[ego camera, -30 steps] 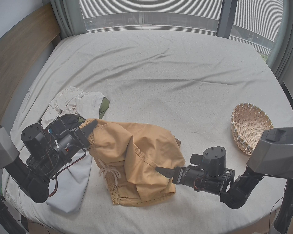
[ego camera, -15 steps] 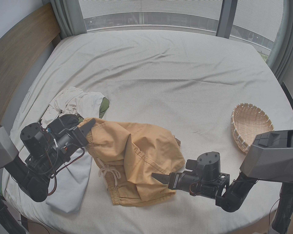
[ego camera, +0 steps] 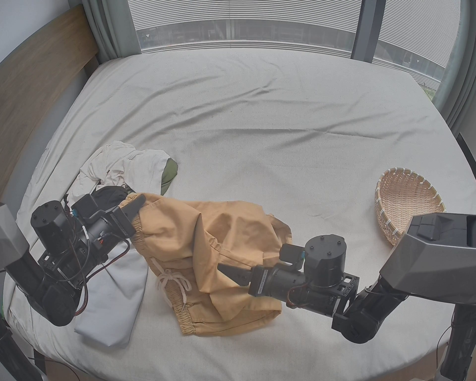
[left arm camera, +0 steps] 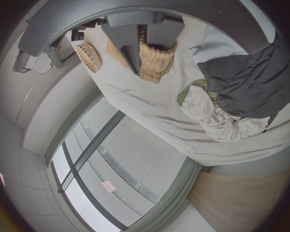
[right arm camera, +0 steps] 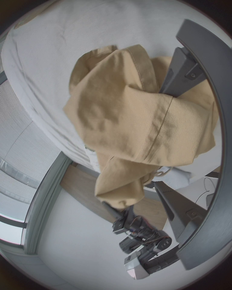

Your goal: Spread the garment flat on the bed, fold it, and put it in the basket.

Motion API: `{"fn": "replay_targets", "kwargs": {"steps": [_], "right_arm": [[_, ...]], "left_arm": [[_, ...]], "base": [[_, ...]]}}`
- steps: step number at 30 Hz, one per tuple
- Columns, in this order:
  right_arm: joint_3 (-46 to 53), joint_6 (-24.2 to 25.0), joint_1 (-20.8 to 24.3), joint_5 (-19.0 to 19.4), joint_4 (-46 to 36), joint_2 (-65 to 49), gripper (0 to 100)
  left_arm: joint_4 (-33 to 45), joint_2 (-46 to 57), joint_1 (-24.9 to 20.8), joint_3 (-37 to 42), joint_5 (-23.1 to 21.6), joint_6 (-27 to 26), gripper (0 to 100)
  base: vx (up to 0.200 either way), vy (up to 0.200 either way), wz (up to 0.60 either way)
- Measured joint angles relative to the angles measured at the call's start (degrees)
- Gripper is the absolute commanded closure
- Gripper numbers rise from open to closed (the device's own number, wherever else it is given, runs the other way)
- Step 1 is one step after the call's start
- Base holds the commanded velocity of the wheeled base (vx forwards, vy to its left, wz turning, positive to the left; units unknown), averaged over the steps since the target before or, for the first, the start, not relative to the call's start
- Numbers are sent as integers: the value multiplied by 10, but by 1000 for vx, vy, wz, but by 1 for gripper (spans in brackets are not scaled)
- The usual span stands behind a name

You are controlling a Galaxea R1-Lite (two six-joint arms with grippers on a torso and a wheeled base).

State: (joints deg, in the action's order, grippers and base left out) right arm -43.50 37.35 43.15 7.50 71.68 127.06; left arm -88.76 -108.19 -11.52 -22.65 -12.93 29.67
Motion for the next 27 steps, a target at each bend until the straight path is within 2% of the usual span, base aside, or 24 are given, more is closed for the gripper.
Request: {"fn": "replay_targets", "kwargs": {"steps": [3,12,27], "right_arm": [[-5,0,-6,0,29,2,0],[17,-2,-56,-7,47,2,0],[82,-3,-60,-11,36,0,0]], "left_arm": [[0,-2,6,4,-1,-1,100],[-1,-6,9,8,-2,-1,100],[-1,-8,10,15,-2,-1,100]], "base": [[0,0,0],[0,0,0],[0,0,0]]}}
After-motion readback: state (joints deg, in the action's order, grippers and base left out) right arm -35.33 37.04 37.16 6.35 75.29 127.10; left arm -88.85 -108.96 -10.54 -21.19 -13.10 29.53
